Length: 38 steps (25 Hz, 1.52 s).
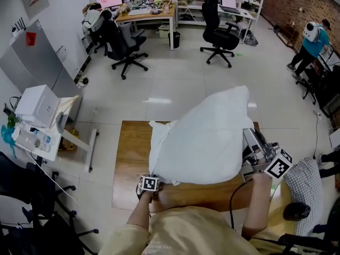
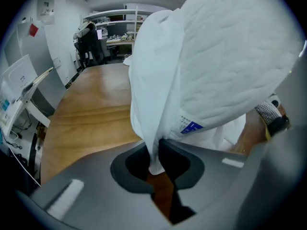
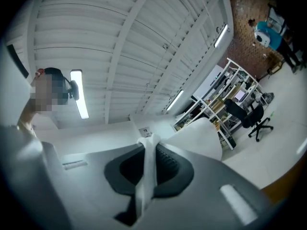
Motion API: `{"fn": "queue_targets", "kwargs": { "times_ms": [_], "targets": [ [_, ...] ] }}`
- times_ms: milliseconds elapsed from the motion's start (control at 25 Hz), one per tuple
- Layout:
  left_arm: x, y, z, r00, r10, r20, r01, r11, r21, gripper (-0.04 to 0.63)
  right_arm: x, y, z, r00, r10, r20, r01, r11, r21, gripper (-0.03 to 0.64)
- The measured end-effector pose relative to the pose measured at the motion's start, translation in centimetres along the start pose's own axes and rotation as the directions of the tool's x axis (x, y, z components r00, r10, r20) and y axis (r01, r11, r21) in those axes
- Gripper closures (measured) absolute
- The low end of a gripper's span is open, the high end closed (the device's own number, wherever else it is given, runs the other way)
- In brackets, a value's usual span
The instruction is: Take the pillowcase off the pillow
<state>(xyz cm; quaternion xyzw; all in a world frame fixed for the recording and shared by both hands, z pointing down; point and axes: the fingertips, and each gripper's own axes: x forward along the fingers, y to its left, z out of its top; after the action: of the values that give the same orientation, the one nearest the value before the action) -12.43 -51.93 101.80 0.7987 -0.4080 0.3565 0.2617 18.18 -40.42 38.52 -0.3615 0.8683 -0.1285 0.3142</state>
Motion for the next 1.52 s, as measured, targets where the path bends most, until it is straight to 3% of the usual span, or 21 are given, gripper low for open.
{"fn": "queue_targets", "kwargs": {
  "times_ms": [80, 160, 320, 360, 400, 480, 520, 600, 680, 760, 880, 1000, 1120, 1200, 1320, 1400, 1520],
  "targets": [
    [-0.5, -0.1, 0.4, 1.000, -0.012, -0.001, 0.012, 1.000, 0.012, 0.549, 1.1, 1.1, -0.2, 0.999, 0.044, -0.017, -0.045, 0.998, -0.037, 0.609],
    [-2.0, -0.6, 1.1, 0.999, -0.038, 0.024, 0.038, 0.999, 0.002, 0.529, 0.8, 0.8, -0.7, 0.999, 0.028, -0.033, -0.030, 0.998, -0.057, 0.609],
    [-8.0, -1.5, 3.8, 0.980, -0.112, 0.166, 0.117, 0.993, -0.019, 0.404, 0.4, 0.3, -0.7, 0.999, 0.024, -0.044, -0.027, 0.997, -0.072, 0.609],
    [-10.2, -1.6, 5.0, 0.960, -0.150, 0.234, 0.160, 0.987, -0.023, 0.356, 0.4, 0.3, -0.8, 0.998, 0.026, -0.051, -0.030, 0.997, -0.076, 0.609],
    [-12.8, -1.9, 6.9, 0.925, -0.201, 0.321, 0.217, 0.976, -0.012, 0.305, 0.4, 0.3, -0.9, 0.998, 0.027, -0.062, -0.032, 0.996, -0.086, 0.609],
    [-18.4, -2.8, 11.9, 0.829, -0.288, 0.479, 0.292, 0.954, 0.067, 0.290, 0.4, 0.3, -0.9, 0.996, 0.023, -0.087, -0.033, 0.993, -0.116, 0.609],
    [-20.6, -3.0, 14.6, 0.796, -0.303, 0.524, 0.292, 0.951, 0.106, 0.288, 0.4, 0.4, -0.8, 0.995, 0.024, -0.097, -0.036, 0.991, -0.129, 0.609],
    [-22.6, -3.3, 19.8, 0.765, -0.316, 0.562, 0.282, 0.948, 0.149, 0.288, 0.5, 0.4, -0.6, 0.994, 0.032, -0.101, -0.046, 0.988, -0.144, 0.609],
    [-22.0, -3.6, 24.5, 0.756, -0.331, 0.565, 0.281, 0.943, 0.176, 0.301, 0.8, 0.2, -0.7, 0.994, 0.044, -0.100, -0.058, 0.987, -0.148, 0.609],
    [-20.0, -4.1, 28.4, 0.774, -0.347, 0.529, 0.264, 0.937, 0.227, 0.315, 1.3, -0.1, -1.0, 0.992, 0.056, -0.111, -0.072, 0.986, -0.152, 0.609],
    [-16.3, -4.8, 32.7, 0.821, -0.383, 0.424, 0.278, 0.916, 0.290, 0.330, 2.3, 0.3, -1.4, 0.988, 0.056, -0.143, -0.081, 0.981, -0.176, 0.609],
    [-11.3, -5.4, 34.4, 0.865, -0.415, 0.282, 0.327, 0.893, 0.310, 0.350, 2.7, 0.1, -1.6, 0.986, 0.052, -0.157, -0.082, 0.978, -0.191, 0.609],
    [-7.5, -4.8, 35.6, 0.886, -0.427, 0.178, 0.350, 0.871, 0.346, 0.369, 4.6, -0.6, -1.6, 0.986, 0.048, -0.162, -0.077, 0.981, -0.181, 0.609],
    [-5.2, -3.8, 36.5, 0.904, -0.403, 0.143, 0.329, 0.869, 0.369, 0.441, 6.2, -1.5, -0.8, 0.986, 0.040, -0.163, -0.068, 0.983, -0.173, 0.609],
    [-0.1, -1.7, 36.4, 0.939, -0.321, 0.123, 0.255, 0.891, 0.374, 0.557, 7.7, -3.6, -0.3, 0.987, 0.019, -0.159, -0.046, 0.985, -0.167, 0.609],
    [3.2, 0.3, 36.6, 0.960, -0.249, 0.130, 0.180, 0.902, 0.393, 0.581, 9.2, -5.2, 0.0, 0.988, 0.005, -0.154, -0.029, 0.988, -0.153, 0.609],
    [6.5, 4.2, 38.1, 0.972, -0.167, 0.166, 0.082, 0.901, 0.426, 0.583, 12.0, -7.5, 0.6, 0.989, -0.037, -0.140, 0.021, 0.993, -0.112, 0.609]
  ]
}}
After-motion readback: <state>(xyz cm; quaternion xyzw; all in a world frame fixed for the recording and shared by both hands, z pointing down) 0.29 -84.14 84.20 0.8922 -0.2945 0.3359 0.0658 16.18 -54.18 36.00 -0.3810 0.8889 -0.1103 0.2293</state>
